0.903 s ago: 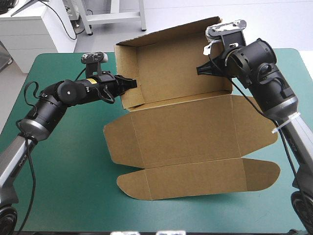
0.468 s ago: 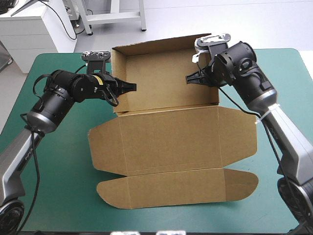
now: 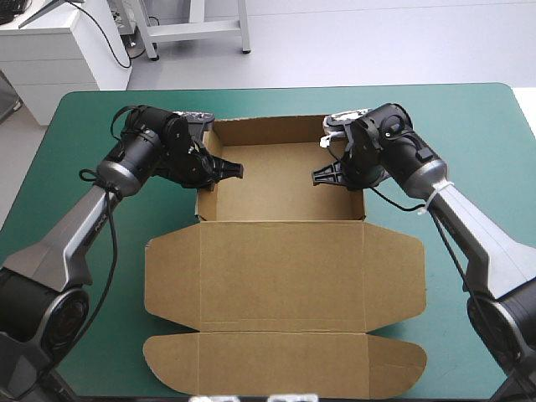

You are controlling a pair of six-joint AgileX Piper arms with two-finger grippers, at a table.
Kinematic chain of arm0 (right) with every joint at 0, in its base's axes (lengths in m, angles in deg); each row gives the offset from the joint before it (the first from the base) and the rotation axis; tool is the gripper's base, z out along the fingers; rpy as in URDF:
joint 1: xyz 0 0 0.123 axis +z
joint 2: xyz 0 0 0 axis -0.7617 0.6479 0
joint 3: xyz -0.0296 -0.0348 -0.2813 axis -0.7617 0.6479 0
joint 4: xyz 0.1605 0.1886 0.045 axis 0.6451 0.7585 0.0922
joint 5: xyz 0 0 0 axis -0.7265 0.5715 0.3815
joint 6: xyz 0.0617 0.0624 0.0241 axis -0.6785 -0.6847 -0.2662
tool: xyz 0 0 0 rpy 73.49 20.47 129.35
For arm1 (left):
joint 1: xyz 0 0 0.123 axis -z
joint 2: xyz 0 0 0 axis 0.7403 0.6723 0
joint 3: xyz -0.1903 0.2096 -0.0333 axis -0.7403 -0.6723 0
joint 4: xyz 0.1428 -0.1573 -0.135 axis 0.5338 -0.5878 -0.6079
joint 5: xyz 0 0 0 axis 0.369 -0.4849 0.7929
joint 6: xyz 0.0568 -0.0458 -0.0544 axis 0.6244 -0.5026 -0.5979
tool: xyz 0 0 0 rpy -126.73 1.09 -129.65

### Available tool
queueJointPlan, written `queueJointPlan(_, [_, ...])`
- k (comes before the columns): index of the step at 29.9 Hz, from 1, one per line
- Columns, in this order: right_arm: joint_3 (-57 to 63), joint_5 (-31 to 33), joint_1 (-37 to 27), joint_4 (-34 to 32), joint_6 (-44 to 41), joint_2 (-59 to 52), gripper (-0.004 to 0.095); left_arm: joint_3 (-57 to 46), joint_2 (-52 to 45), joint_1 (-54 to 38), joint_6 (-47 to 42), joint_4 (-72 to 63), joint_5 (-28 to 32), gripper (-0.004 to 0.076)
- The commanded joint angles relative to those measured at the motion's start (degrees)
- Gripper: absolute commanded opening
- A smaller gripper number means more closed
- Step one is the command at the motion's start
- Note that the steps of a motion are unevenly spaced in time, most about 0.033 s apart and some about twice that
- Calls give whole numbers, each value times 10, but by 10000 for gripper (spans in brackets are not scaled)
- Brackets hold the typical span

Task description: Fold the box

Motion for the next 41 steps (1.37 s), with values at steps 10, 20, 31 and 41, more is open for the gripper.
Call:
queueJointPlan(10, [4, 3, -51, 93, 89, 14, -2, 22, 45, 8, 4, -20, -44, -8])
queueJointPlan(20, [4, 3, -51, 87, 92, 60, -2, 22, 69, 8, 4, -17, -42, -8])
queueJointPlan(31, [4, 3, -61, 63, 93, 74, 42, 22, 69, 8, 48, -18, -42, 198])
queueJointPlan(41, [-3, 3, -70, 76, 89, 74, 539, 53, 69, 8, 47, -18, -43, 457])
